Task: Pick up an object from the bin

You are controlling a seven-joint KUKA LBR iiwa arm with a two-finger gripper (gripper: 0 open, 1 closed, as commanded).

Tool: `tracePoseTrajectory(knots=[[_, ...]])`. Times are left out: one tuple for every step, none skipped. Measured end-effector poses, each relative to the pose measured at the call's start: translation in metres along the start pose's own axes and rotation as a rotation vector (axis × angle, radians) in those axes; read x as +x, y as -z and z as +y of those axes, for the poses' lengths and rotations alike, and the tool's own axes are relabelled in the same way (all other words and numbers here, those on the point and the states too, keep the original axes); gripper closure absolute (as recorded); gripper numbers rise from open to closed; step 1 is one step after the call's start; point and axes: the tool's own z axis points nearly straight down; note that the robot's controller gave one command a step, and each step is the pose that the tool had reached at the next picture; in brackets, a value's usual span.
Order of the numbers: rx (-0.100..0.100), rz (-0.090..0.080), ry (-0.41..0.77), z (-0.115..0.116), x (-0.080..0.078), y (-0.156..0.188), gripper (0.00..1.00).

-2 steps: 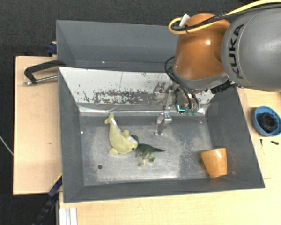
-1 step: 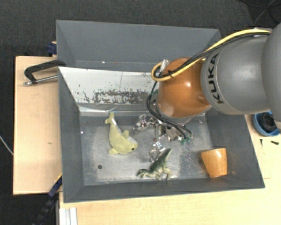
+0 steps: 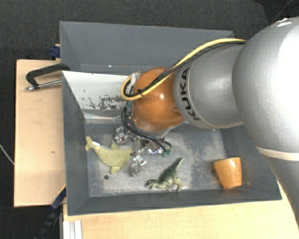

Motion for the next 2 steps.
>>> tracePoseTrajectory(knots=[[0.000,0.006,-0.006,-0.003,0.002,0.000,1.00],[0.003,0.000,0.323,-0.012,-0.006,0.166,1.00]])
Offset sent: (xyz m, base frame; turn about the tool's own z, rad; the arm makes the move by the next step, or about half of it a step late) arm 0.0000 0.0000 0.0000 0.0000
